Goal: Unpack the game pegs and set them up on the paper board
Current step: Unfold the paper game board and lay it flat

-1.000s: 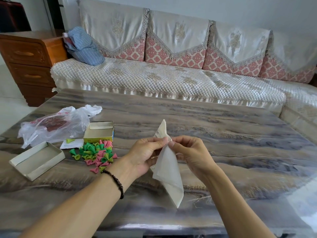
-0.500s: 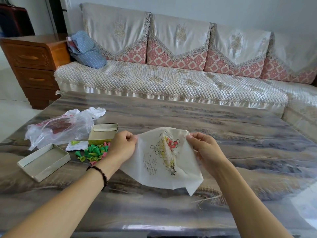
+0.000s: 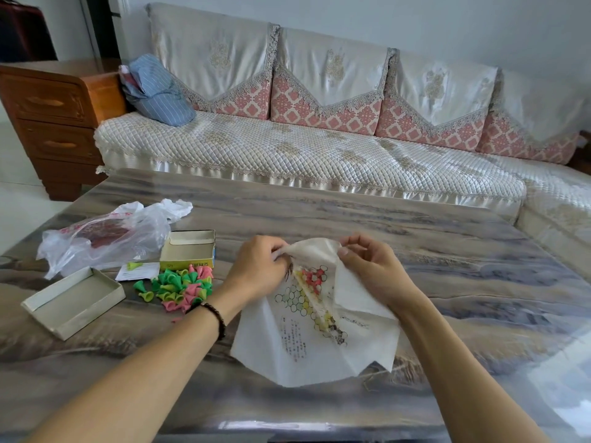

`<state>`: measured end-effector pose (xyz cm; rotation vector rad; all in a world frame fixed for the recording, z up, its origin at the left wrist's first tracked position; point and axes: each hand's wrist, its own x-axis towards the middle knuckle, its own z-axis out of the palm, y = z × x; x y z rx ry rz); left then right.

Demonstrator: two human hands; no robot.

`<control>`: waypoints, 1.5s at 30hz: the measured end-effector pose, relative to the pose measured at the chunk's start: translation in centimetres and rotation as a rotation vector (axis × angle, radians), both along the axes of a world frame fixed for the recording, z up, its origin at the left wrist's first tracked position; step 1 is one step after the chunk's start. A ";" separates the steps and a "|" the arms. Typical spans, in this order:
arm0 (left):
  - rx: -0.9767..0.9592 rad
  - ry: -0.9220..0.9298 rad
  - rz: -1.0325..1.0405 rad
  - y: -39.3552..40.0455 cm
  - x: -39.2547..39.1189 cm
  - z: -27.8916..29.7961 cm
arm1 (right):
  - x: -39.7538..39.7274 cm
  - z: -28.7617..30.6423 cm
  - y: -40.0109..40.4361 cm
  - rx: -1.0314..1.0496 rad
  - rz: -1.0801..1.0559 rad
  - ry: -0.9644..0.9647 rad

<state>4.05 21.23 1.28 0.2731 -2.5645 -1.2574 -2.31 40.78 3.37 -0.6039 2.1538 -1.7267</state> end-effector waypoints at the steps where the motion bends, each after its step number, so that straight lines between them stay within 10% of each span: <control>1: 0.052 -0.039 -0.032 -0.2 0.0 0.1 | -0.3 -0.1 0.1 0.098 -0.052 0.150; 5: 0.137 -0.193 -0.103 -0.4 0.1 1.0 | -1.0 -0.9 -0.6 0.573 -0.164 0.804; 9: 0.225 -0.266 -0.027 -0.1 -0.1 1.0 | 0.2 -1.6 -2.5 0.413 -0.139 1.115; 19: 0.879 -0.261 0.008 -0.8 0.8 1.8 | 1.5 -1.7 -2.6 0.510 0.064 0.976; 26: 0.834 -0.181 0.045 -1.2 0.6 1.1 | 0.2 -1.9 -1.9 0.615 -0.020 0.981; 32: 0.760 -0.077 0.096 -2.8 0.7 1.3 | -1.3 -1.5 1.9 1.172 -0.026 0.752; 39: 0.539 -0.218 -0.198 -1.7 0.4 3.0 | -2.0 0.9 -0.2 0.449 -0.235 0.487; 45: 0.577 -0.252 -0.303 -2.5 0.3 3.9 | -3.1 1.6 -0.2 0.250 -0.081 -0.022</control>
